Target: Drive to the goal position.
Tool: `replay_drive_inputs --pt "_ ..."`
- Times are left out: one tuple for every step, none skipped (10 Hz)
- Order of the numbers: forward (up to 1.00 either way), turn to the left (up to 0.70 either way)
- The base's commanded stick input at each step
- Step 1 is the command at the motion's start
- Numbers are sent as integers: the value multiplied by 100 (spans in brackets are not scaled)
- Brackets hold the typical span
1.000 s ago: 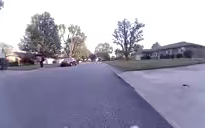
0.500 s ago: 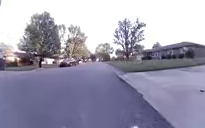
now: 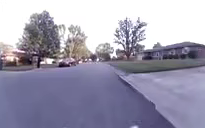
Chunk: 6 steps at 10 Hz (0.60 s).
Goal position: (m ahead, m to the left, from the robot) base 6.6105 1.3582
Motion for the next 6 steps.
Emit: replay_drive_inputs --pt "100 1" --pt "100 0" --pt "100 0" --pt "100 0" --pt "100 1" --pt "100 1"
